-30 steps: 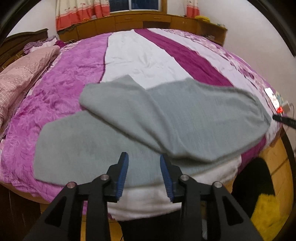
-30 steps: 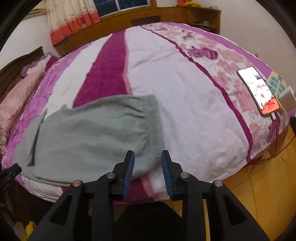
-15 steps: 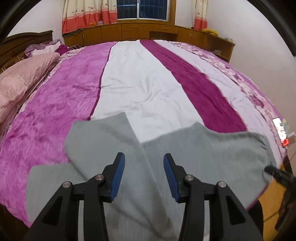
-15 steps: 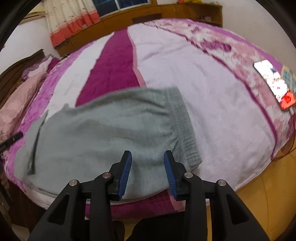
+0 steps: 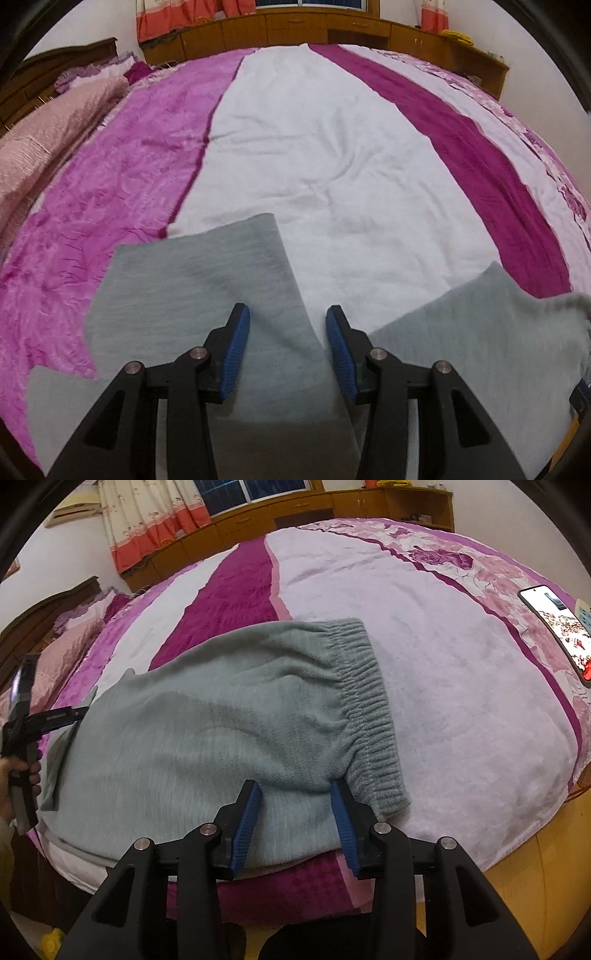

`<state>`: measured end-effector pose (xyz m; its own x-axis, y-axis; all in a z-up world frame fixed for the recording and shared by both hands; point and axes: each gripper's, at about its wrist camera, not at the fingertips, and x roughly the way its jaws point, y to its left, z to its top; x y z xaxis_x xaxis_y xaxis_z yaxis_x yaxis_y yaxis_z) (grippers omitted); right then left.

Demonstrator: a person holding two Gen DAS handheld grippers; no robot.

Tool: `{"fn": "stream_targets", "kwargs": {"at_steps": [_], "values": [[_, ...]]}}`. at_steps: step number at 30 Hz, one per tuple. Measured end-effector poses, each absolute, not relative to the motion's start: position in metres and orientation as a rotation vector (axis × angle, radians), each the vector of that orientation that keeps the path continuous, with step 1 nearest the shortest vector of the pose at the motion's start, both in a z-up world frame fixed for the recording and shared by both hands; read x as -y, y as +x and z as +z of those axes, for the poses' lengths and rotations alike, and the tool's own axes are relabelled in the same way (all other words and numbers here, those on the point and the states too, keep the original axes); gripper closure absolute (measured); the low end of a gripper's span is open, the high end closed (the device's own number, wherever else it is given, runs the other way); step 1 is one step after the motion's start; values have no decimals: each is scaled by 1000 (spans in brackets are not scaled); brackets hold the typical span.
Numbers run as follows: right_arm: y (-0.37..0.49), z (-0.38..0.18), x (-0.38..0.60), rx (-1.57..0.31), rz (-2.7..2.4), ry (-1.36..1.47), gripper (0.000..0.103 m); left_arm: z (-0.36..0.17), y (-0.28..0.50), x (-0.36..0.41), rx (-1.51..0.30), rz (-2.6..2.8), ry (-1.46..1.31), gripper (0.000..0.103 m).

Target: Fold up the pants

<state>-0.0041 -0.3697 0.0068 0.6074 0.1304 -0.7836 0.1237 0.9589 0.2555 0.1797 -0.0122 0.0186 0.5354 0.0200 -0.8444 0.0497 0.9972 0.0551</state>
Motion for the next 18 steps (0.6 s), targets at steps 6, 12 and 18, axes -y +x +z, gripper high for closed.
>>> {"fn": "stream_targets", "kwargs": {"at_steps": [6,12,18], "values": [[-8,6,371,-898,30,294,68,20,181,4,-995,-12,35,98],[-8,5,372,-895,38,302,68,43,164,-14,-933,-9,-34,100],[-8,5,378,-900,65,336,67,74,130,-45,-854,22,-129,100]]}}
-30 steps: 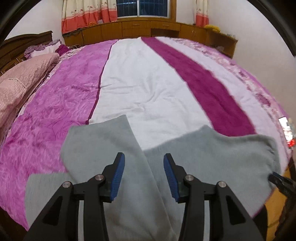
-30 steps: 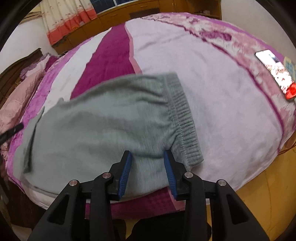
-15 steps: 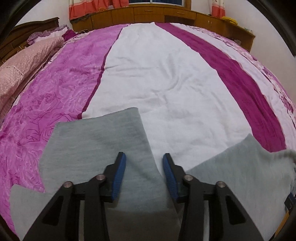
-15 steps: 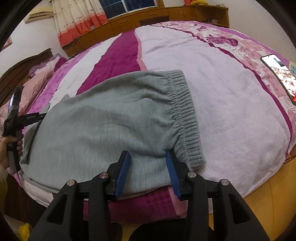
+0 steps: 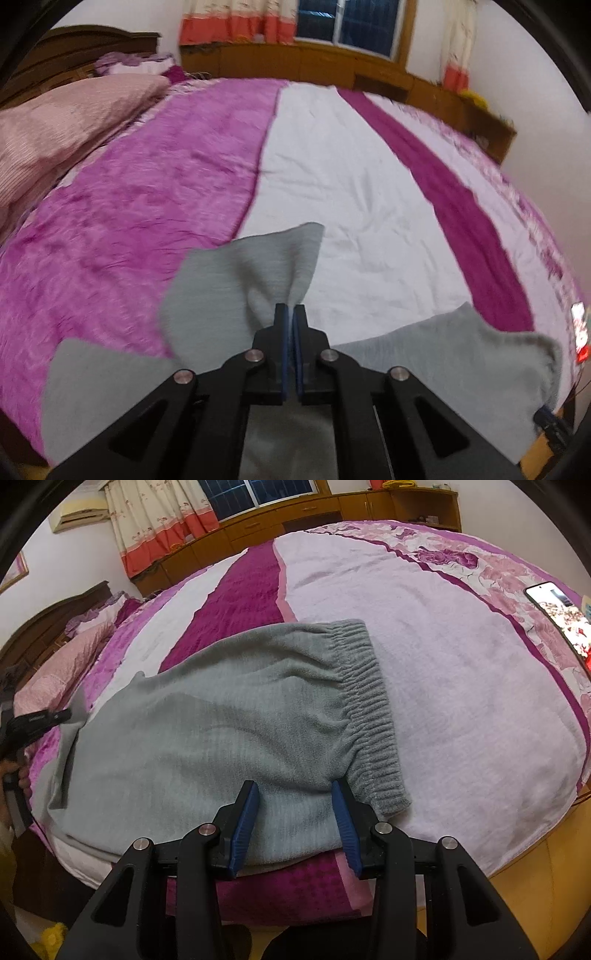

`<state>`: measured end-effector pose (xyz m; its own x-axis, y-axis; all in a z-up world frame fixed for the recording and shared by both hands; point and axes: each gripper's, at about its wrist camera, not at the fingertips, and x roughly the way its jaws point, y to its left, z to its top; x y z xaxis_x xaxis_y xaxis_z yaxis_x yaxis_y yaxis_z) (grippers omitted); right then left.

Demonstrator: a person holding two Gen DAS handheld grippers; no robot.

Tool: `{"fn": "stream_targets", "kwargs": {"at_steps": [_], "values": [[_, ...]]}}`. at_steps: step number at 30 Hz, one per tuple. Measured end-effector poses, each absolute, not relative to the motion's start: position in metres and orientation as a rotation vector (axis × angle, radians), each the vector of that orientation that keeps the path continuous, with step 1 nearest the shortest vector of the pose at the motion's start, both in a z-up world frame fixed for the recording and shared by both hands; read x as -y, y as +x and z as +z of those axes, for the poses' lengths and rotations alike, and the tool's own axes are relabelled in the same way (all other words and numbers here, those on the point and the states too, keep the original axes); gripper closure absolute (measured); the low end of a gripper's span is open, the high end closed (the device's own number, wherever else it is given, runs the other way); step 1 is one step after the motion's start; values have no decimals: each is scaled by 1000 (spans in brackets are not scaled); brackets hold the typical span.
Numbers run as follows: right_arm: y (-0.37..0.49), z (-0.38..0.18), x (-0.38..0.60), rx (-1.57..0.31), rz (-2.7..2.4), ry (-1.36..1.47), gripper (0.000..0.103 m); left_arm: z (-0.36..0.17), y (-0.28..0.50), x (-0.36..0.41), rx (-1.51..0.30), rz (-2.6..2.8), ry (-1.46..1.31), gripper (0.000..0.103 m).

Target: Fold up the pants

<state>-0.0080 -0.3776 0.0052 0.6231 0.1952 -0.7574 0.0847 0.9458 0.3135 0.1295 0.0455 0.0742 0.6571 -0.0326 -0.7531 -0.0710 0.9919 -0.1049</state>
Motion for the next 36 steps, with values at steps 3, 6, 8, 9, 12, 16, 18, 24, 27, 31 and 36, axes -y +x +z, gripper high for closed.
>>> {"fn": "stream_targets", "kwargs": {"at_steps": [3,6,8,9,12,16,18,24,27,31,36], "values": [[-9,5,385,-894,103,381,65,89,107,-65,-811,41,-177,100],[-9,5,390,-895,121,419,66,101,81,-82,-777,68,-203,100],[-8,5,389,-898,119,421,66,105,63,-95,-764,87,-229,100],[-8,6,388,-900,115,415,65,106,55,-101,-758,96,-241,100],[-8,7,385,-904,100,396,65,106,34,-118,-747,133,-257,100],[-7,9,380,-912,80,370,65,97,11,-140,-765,173,-304,100],[-7,9,379,-916,72,364,65,88,1,-150,-782,183,-344,100],[-7,10,375,-930,47,341,66,47,-22,-173,-875,216,-426,99],[-6,11,372,-940,33,321,65,37,-31,-181,-876,205,-480,98],[-7,12,367,-952,16,295,66,40,-35,-189,-839,211,-504,92],[-8,14,364,-966,-2,275,65,39,-25,-200,-824,226,-518,88]]}}
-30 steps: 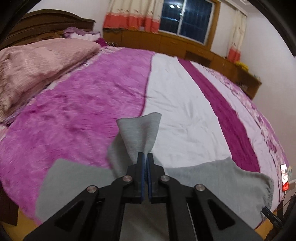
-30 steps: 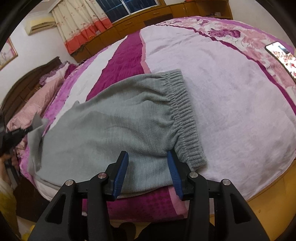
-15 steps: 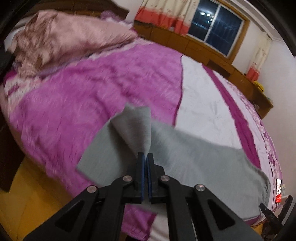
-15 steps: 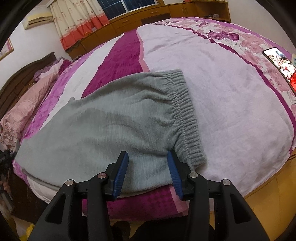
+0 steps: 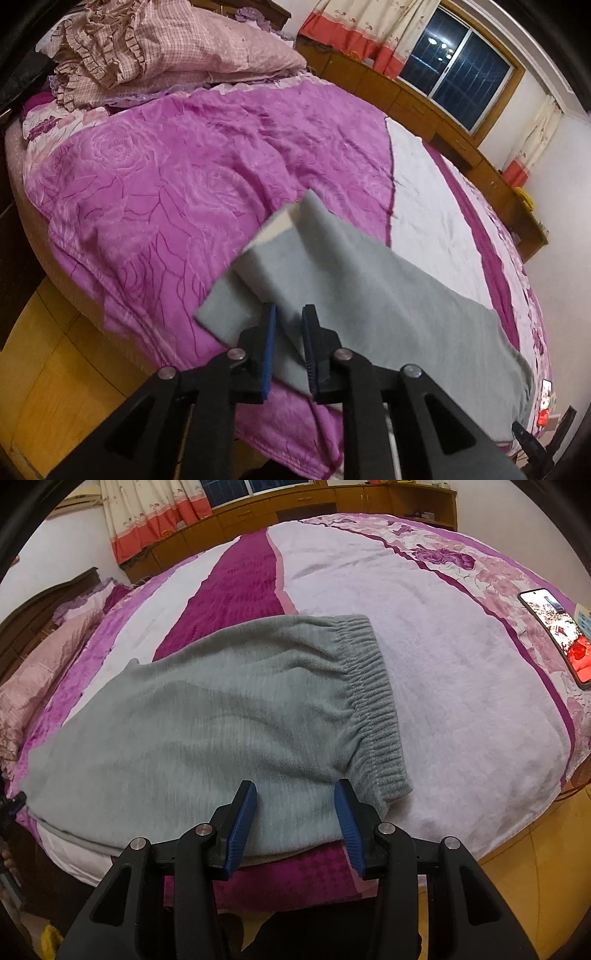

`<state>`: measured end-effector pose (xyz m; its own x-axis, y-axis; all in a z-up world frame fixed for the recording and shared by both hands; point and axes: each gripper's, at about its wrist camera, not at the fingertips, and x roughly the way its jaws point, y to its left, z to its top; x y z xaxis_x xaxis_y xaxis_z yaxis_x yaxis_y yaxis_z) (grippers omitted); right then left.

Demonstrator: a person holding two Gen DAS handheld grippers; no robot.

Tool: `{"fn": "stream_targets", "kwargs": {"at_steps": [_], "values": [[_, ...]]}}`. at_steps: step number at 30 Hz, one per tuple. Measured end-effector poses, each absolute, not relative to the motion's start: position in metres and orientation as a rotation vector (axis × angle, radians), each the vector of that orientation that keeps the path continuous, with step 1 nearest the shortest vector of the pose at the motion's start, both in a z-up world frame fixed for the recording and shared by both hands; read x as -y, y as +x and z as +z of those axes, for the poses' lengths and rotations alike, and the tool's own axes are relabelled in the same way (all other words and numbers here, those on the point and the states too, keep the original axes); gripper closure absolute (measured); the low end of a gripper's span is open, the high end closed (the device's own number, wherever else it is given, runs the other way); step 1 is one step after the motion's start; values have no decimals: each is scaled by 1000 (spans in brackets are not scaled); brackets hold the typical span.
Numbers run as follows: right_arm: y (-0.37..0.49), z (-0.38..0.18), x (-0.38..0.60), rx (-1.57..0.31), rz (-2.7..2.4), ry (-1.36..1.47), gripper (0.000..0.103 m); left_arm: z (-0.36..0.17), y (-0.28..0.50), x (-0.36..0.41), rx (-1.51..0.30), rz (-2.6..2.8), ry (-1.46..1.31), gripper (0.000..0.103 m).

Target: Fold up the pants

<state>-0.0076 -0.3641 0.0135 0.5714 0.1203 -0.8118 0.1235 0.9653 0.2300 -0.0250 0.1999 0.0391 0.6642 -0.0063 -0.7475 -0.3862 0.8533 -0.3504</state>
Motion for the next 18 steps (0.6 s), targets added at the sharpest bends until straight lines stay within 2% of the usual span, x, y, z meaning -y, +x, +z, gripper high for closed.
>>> {"fn": "stream_targets", "kwargs": {"at_steps": [11,18], "values": [[-9,13,363,-971,-9,264,65,29,-15,-213,-876,209,-592,88],[-8,10,362,-962,-9,256,65,30,-19,-213,-906,221,-606,71]]}}
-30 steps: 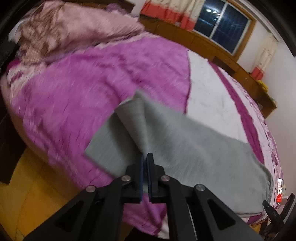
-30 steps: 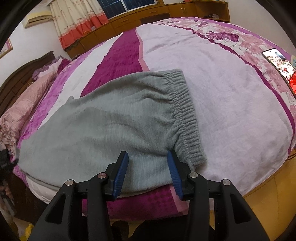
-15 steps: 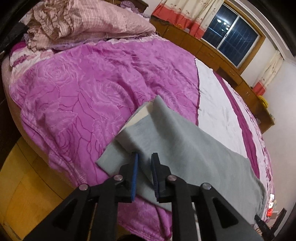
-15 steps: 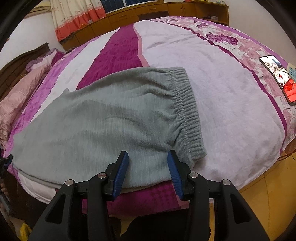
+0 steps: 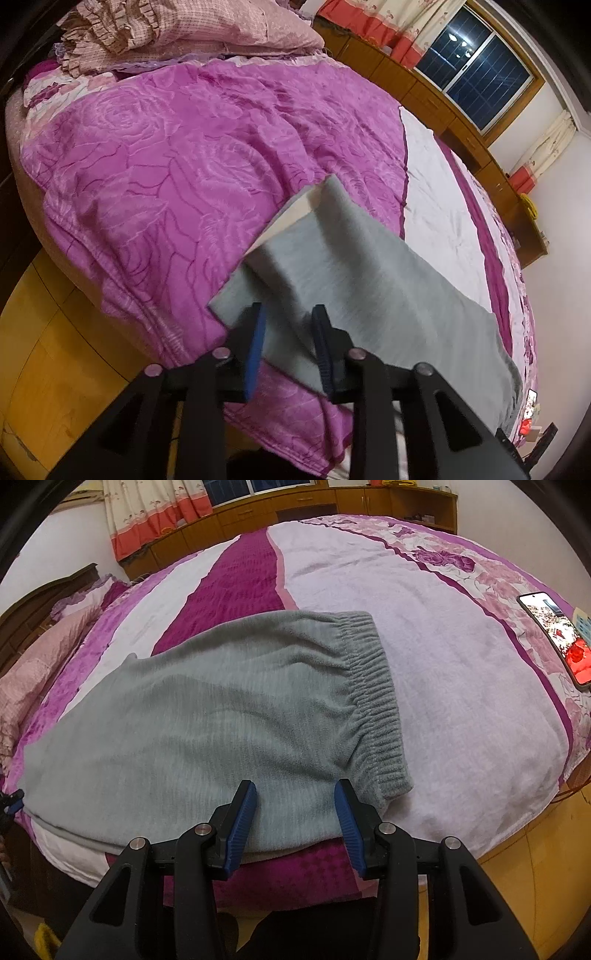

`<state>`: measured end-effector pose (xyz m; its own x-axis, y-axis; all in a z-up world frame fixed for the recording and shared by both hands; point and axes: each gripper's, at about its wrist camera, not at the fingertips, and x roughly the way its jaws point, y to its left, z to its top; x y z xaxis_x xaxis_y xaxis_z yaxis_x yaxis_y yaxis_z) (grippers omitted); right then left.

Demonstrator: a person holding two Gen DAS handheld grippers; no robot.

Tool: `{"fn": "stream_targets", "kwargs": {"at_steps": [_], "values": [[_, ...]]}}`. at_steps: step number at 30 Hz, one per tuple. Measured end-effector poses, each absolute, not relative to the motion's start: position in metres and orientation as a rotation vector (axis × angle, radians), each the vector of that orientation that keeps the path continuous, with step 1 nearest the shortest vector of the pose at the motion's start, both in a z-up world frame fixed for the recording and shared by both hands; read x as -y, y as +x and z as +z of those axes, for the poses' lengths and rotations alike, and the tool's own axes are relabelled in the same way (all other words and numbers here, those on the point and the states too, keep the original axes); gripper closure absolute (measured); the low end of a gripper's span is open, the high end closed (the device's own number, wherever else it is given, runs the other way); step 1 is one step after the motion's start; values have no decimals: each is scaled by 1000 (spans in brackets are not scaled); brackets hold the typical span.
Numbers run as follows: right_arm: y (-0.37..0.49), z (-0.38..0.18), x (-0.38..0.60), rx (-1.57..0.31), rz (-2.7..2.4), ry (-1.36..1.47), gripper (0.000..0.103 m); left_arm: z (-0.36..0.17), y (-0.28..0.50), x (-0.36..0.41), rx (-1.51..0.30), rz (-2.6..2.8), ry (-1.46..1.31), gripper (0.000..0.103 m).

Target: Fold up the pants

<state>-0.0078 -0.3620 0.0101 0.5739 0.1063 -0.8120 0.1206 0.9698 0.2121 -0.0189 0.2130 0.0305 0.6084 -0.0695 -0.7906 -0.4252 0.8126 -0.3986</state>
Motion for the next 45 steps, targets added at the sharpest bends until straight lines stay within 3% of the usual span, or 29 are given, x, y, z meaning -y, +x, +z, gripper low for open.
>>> {"fn": "stream_targets", "kwargs": {"at_steps": [2,7,8,9,13,22,34,38,45], "values": [[-8,10,363,-961,-6,255,65,33,-14,-211,-903,217,-601,66],[-10,9,363,-955,1,262,65,35,0,-208,-909,247,-568,69],[-10,9,363,-955,1,261,65,35,0,-209,-903,246,-580,94],[-10,9,363,-955,3,261,65,37,-3,-211,-890,241,-599,101],[-10,10,363,-957,8,262,65,53,-30,-220,-803,221,-591,101],[-10,10,362,-962,10,251,65,15,-35,-227,-871,218,-548,98],[-21,46,356,-934,82,350,65,86,-46,-201,-749,264,-304,91],[-13,48,345,-933,102,340,65,90,-24,-192,-741,184,-289,89],[-8,30,348,-969,-15,328,65,52,34,-173,-780,12,-274,89]]}}
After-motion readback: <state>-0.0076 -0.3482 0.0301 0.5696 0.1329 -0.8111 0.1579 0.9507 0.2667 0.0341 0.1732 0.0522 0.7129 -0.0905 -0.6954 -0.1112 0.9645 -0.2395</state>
